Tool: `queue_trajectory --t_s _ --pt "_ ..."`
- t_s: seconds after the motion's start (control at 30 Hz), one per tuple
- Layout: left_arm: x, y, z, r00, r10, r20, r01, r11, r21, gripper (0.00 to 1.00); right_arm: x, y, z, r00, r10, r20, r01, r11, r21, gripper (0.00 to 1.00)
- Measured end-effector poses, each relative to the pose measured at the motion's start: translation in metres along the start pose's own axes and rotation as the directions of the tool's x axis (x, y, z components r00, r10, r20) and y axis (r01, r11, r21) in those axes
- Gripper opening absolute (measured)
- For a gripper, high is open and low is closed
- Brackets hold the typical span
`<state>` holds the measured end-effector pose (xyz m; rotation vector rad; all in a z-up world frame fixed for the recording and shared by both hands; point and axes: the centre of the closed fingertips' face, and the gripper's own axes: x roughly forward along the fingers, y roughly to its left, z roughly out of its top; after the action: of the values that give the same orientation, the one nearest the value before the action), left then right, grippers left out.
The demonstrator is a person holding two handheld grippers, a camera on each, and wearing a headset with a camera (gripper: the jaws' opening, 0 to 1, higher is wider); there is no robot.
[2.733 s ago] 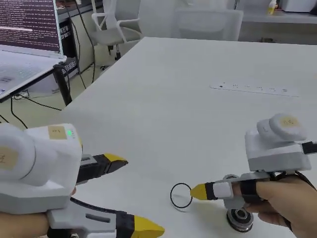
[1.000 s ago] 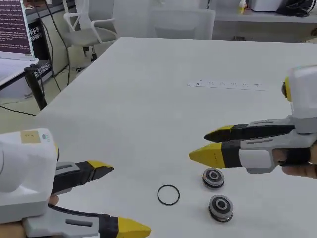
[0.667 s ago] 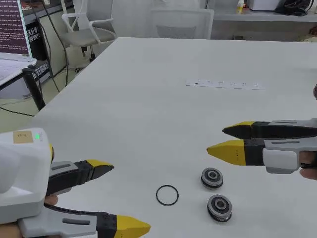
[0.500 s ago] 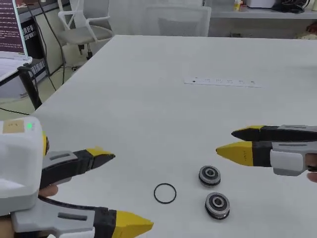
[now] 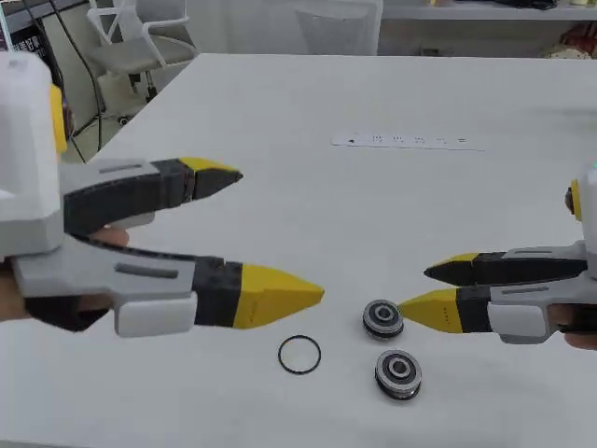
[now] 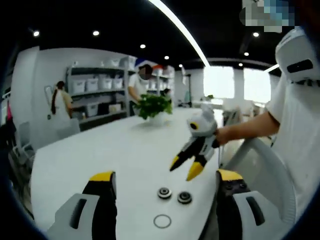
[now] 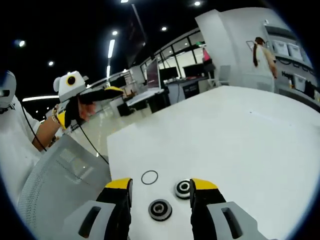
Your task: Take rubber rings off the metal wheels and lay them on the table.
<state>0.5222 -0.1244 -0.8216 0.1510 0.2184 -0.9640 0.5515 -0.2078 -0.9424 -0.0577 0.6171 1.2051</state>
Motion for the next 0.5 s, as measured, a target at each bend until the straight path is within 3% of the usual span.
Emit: queue_trajectory --t_s 0.1,0.17,0.27,0.37,0.5 --pt "0.013 -0.003 0.009 0.9988 -0.040 0.030 0.039 0.998 0.039 0.80 0.003 -0.001 -0.008 0.9995 0.003 -0.030 -0.003 1.000 -0.005 0.43" --pt "0.027 -0.003 0.005 0.9983 -0.058 0.000 0.058 0.997 0.043 0.77 0.005 -0.001 -0.015 0.9986 0.012 -0.051 -0.012 1.000 0.003 0.42" --pt "0.045 0.002 0.000 0.9956 -0.082 -0.047 0.086 0.991 0.106 0.75 0.007 -0.003 -0.027 0.9955 0.012 -0.094 -0.012 1.000 0.003 0.42" --pt "0.066 -0.002 0.003 0.9926 -0.109 -0.054 0.115 0.985 0.128 0.74 0.009 -0.001 -0.035 0.9919 0.019 -0.126 -0.019 1.000 0.004 0.41" --pt "0.095 -0.013 0.009 0.9852 -0.162 -0.057 0.169 0.969 0.177 0.70 0.011 0.001 -0.047 0.9844 0.030 -0.173 -0.031 0.999 -0.006 0.41"
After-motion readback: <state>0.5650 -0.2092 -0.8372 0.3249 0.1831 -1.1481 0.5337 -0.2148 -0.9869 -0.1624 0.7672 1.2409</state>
